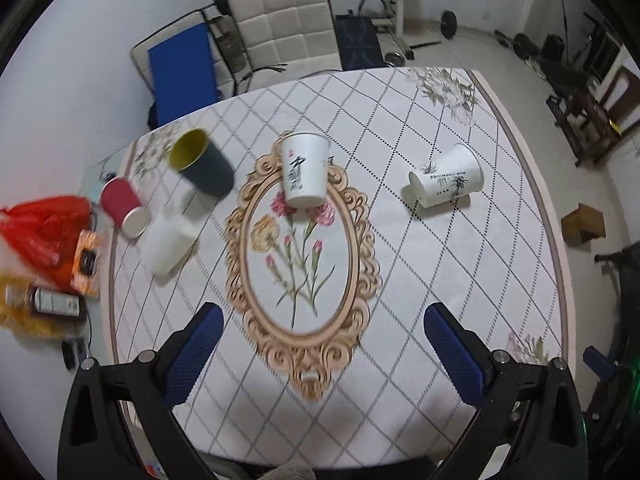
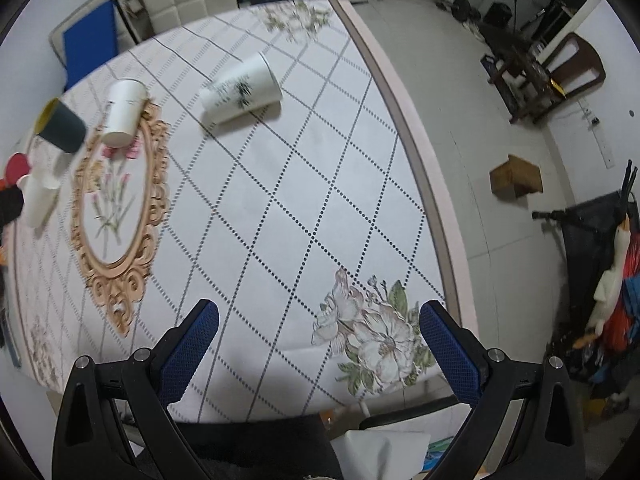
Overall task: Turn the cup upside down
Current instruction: 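Reach the left tool to the lying grass-print paper cup and grasp it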
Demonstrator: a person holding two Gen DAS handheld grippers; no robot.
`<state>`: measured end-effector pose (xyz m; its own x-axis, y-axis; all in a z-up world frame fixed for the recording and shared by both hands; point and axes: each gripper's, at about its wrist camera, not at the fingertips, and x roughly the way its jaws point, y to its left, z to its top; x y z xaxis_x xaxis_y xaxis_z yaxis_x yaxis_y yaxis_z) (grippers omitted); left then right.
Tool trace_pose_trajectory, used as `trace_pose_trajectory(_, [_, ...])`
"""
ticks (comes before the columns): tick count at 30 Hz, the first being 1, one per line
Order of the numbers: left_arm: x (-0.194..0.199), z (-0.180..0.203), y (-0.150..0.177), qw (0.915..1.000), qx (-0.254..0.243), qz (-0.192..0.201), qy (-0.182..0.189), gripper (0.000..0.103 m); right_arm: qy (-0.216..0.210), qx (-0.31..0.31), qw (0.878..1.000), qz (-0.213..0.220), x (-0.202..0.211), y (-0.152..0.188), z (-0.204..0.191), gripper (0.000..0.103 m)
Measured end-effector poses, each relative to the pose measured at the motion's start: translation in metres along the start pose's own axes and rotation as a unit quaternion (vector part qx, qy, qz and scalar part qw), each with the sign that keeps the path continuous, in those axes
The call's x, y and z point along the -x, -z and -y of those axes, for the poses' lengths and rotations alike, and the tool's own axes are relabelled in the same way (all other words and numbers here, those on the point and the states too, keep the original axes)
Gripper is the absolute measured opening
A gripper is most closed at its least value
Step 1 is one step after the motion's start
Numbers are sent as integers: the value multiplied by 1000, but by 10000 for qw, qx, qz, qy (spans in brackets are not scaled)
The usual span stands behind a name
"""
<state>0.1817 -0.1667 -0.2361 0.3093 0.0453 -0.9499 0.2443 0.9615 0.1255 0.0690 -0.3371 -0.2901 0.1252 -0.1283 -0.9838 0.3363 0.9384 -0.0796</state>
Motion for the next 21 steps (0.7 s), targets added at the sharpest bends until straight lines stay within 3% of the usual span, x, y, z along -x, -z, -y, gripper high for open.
trace_pose_trajectory(6, [-47,10,-44,9991,-390,-169,88,103,63,-142,9990,-429,-44,-29,-14,102])
trace_pose_trajectory(11, [-80,33,-75,9924,-1181,-240,263,103,100,-273,9974,-665,-74,-53,-15,102])
trace_pose_trajectory(15, [-103,65,-94,9732,-2292,-110,142,103,21,-461,9951,-880,-91,-71,-7,102])
trace_pose_trajectory(21, [-129,105,-114,9416,-3349,-192,291,103,-12,-558,9931,-1034,-104,-96,3,102])
